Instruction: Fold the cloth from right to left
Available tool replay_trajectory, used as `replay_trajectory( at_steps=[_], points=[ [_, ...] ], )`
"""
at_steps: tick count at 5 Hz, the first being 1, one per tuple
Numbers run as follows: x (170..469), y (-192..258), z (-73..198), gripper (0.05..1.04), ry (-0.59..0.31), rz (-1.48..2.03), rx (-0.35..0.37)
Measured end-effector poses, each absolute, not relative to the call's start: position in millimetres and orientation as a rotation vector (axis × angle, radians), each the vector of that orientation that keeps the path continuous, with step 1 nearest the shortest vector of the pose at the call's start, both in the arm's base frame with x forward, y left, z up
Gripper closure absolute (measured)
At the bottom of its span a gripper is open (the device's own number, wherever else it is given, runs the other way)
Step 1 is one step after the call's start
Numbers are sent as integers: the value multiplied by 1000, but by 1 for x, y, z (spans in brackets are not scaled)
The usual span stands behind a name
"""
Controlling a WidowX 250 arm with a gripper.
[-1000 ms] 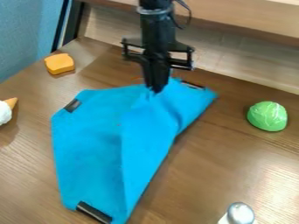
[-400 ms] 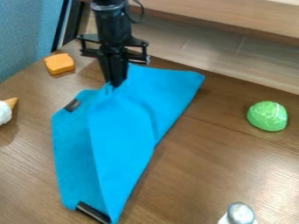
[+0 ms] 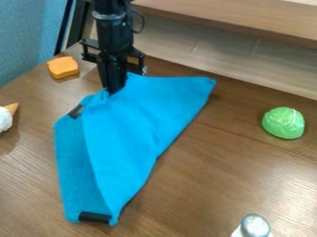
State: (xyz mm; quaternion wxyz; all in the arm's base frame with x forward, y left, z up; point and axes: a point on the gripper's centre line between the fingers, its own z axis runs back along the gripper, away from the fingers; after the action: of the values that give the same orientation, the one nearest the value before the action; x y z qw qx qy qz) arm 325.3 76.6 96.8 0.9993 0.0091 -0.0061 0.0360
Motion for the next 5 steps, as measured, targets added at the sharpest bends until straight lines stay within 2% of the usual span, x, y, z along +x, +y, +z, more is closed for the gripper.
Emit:
replay_trajectory(
  at_steps=[1, 3, 4, 5],
  points=[
    [327, 80, 87, 832, 0, 50, 9],
    [328, 77, 85, 248, -13, 79, -17],
    [326, 73, 81, 80, -7, 100, -37],
    [328, 67, 91, 83, -41, 104, -50]
  ],
)
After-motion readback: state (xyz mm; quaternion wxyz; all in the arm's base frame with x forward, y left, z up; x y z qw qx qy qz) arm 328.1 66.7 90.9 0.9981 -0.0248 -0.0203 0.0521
